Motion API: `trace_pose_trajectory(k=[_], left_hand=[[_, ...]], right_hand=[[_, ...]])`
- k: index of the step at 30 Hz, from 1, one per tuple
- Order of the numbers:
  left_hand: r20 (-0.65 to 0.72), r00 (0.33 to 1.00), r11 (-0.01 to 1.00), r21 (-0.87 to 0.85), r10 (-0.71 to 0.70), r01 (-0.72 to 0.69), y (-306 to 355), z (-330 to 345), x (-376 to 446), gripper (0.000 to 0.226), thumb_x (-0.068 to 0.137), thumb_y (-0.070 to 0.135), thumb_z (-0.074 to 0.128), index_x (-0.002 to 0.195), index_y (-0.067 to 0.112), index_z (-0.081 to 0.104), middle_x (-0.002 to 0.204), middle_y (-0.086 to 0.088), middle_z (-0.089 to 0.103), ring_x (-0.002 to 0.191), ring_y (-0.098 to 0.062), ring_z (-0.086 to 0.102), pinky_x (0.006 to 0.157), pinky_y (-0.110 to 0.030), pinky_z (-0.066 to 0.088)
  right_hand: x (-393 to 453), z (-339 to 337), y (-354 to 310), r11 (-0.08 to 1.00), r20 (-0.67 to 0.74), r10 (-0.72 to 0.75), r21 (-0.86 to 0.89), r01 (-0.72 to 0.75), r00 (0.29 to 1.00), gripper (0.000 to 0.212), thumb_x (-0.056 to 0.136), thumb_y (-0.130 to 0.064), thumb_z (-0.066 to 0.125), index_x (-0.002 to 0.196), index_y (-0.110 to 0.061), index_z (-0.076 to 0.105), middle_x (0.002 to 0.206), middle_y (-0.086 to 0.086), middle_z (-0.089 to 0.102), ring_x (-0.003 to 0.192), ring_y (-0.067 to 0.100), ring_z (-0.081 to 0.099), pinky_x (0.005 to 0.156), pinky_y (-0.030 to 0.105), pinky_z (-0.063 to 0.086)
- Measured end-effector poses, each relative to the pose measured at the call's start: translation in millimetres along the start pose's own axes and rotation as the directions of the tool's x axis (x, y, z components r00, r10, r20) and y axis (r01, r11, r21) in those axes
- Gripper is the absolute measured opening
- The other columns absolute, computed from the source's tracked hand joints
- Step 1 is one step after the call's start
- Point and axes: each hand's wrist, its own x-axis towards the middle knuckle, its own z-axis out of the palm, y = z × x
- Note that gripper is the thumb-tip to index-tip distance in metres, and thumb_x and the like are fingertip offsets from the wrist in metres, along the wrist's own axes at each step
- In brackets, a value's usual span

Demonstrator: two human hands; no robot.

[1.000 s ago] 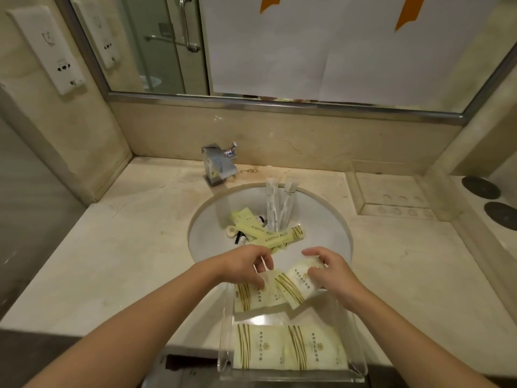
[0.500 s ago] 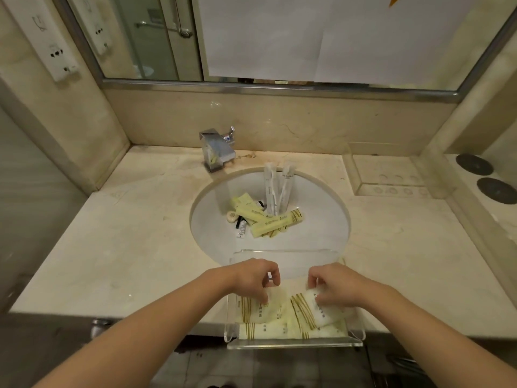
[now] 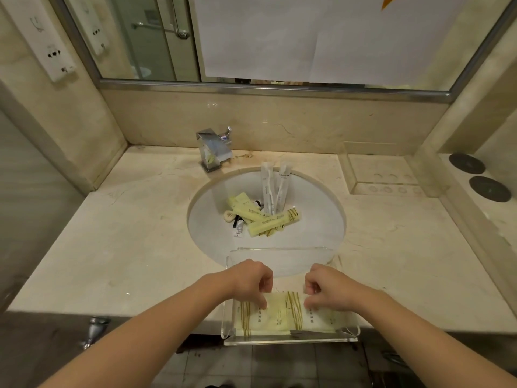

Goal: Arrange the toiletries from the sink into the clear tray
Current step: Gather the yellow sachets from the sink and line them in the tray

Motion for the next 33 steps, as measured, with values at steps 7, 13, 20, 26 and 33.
trace_pose_trajectory(k=[7,13,20,26,33], left_hand=[[0.044,0.999,0.999,0.039,-0.005,0.003,-3,1,-5,0.026,0.074,0.026,0.079,0.093,0.016,0.063,0.09,0.005,0.059,0.082,-0.013,0.055,0.07,-0.024,0.048],[0.089,0.996,0.998,0.069,-0.002,-0.004,-6,3,-8,0.031,0.077,0.029,0.076,0.101,0.016,0.062,0.092,0.006,0.055,0.081,-0.013,0.052,0.07,-0.024,0.043],[0.086,0.996,0.996,0.089,0.005,-0.013,-11,6,-6,0.029,0.074,0.031,0.077,0.089,0.023,0.053,0.089,0.007,0.055,0.077,-0.012,0.051,0.069,-0.026,0.045],[-0.066,0.997,0.998,-0.04,0.05,-0.053,-12,-9,-4,0.025,0.075,0.029,0.074,0.092,0.018,0.059,0.083,0.005,0.056,0.071,-0.01,0.05,0.064,-0.023,0.043],[-0.428,0.899,0.952,-0.301,-0.091,-0.047,-21,-47,10,0.008,0.083,0.022,0.066,0.083,0.019,0.058,0.071,0.005,0.053,0.064,-0.01,0.047,0.064,-0.025,0.042]], right_hand=[[1,7,-7,0.997,0.048,-0.022,-0.071,0.026,0.999,0.03,0.072,-0.032,0.073,0.094,-0.031,0.052,0.098,-0.008,0.056,0.086,0.012,0.056,0.073,0.025,0.048],[6,6,-7,0.989,0.145,-0.035,-0.136,0.055,0.989,0.03,0.072,-0.033,0.075,0.091,-0.034,0.051,0.098,-0.009,0.053,0.086,0.01,0.053,0.069,0.021,0.044],[7,6,-9,0.984,0.142,-0.063,-0.159,0.086,0.988,0.043,0.067,-0.035,0.078,0.095,-0.034,0.045,0.101,-0.01,0.051,0.09,0.011,0.05,0.069,0.022,0.042],[13,-2,-16,0.994,-0.034,-0.103,-0.039,0.102,0.994,0.024,0.075,-0.044,0.064,0.085,-0.024,0.054,0.091,-0.005,0.058,0.082,0.014,0.057,0.07,0.028,0.048],[42,-23,-26,0.985,-0.369,-0.006,0.157,0.069,0.929,0.003,0.087,-0.027,0.057,0.087,-0.026,0.054,0.067,-0.007,0.057,0.064,0.013,0.054,0.061,0.032,0.046]])
